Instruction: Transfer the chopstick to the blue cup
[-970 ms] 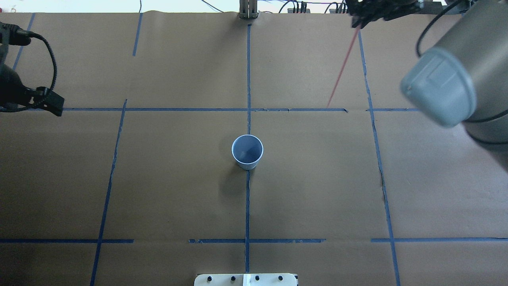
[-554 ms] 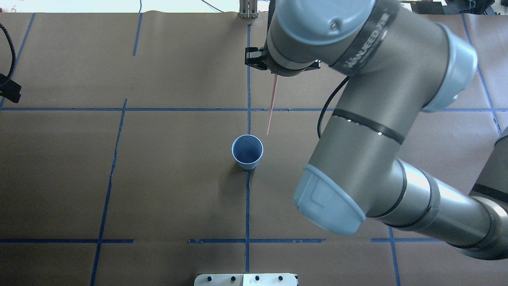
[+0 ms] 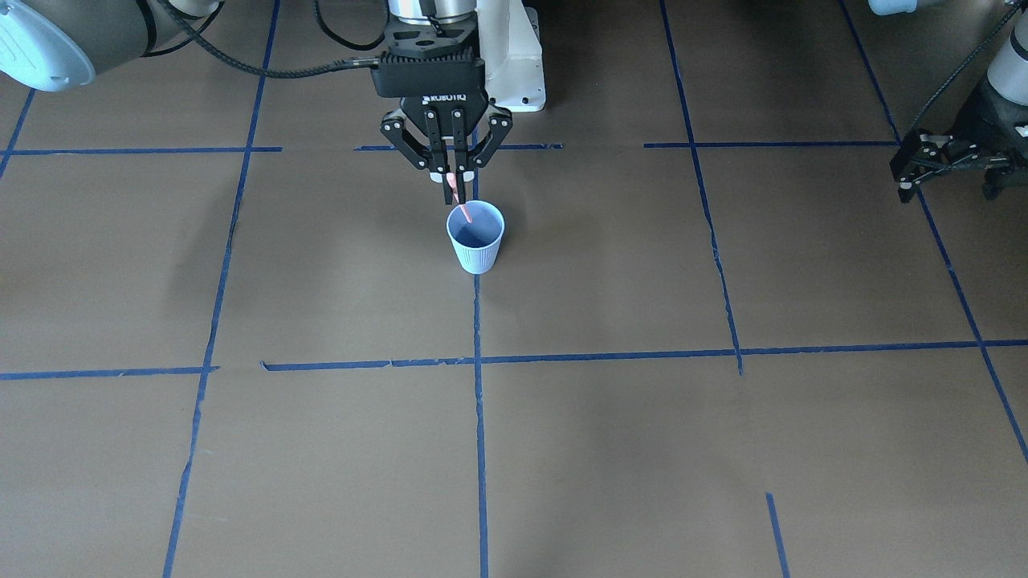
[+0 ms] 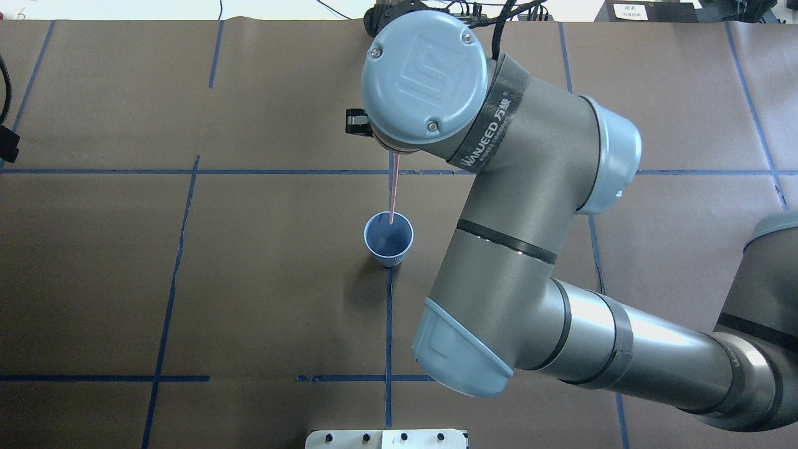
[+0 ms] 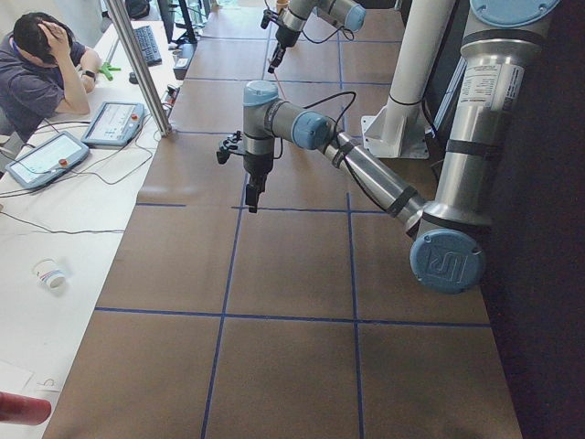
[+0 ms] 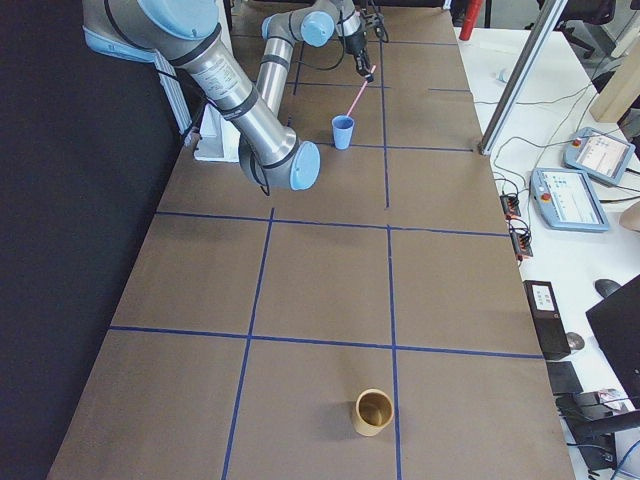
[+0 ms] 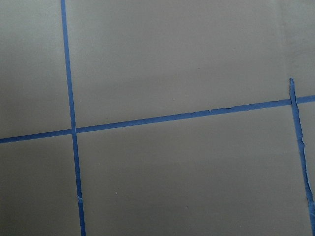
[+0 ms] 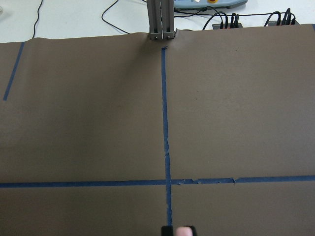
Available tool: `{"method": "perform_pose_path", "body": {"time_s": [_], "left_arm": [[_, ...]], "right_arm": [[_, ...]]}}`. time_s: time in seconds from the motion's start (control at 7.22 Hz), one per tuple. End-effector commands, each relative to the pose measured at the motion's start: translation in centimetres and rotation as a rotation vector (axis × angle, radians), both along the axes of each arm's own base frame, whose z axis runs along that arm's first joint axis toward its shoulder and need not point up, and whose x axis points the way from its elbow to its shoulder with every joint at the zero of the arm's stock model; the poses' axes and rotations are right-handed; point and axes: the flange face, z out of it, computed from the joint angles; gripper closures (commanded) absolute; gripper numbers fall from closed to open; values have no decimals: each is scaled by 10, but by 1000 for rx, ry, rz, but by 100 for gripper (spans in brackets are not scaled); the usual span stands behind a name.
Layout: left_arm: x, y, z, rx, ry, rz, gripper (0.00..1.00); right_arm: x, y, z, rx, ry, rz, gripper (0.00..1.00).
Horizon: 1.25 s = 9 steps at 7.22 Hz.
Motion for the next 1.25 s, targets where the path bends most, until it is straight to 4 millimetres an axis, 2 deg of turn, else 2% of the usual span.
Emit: {"method": "perform_pose_path", "body": {"time_s": [0.0,0.28,0.42,0.55,0.69,0.97,1.11], "left_arm": [[-5,1,5,-8,-3,-7,0],[-7,-2,10,-18,-7,-15,0],[-11,-3,10,-16,-8,-22,0],[-11,-3,10,-16,-8,-23,0],[-12,-4,9,-15,-8,-25,0],[-14,-4,9,-13,-7,-29,0],[-16,-4,9,-14,-6,-32,0]], "right_arm": [[-28,15,10,7,11,-31,100],[-35,21,19,12,31,-28,98],[-37,23,21,13,34,-32,94],[-38,24,21,13,34,-34,34],[-40,26,23,11,36,-38,0],[-34,26,19,10,22,-43,0],[-10,8,19,-28,-3,-52,0]]}}
